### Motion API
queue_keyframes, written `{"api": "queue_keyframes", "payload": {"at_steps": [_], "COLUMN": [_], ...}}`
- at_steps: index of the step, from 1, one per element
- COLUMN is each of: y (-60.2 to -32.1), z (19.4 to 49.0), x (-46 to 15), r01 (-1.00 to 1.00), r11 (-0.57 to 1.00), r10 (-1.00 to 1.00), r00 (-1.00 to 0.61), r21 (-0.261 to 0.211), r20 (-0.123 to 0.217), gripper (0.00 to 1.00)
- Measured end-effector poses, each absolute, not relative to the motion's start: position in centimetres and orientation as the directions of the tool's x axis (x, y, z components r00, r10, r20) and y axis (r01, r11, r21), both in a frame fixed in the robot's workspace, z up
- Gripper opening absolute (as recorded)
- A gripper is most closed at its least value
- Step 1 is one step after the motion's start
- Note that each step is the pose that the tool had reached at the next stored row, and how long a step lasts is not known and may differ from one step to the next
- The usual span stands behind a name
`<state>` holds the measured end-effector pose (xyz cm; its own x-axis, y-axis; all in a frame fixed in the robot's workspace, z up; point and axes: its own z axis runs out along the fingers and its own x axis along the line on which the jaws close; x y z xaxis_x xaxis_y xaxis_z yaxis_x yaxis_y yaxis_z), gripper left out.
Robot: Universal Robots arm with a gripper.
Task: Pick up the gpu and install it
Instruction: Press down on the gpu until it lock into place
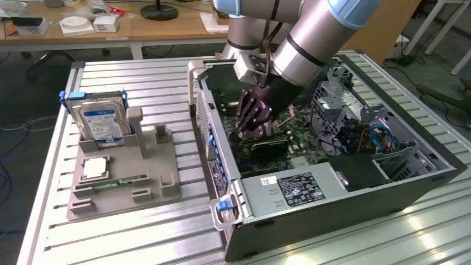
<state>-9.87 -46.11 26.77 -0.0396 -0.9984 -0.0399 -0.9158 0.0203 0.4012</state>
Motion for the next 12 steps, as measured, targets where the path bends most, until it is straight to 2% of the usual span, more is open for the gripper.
{"api": "queue_keyframes", "payload": {"at_steps": [12], "y": [-46.1], "z": [26.75], "x": [-9.97], "r01": [-0.917], "r11": [0.021], "r10": [-0.998], "r00": [-0.039], "r21": [0.399], "r20": [-0.039], "gripper": [0.1]}}
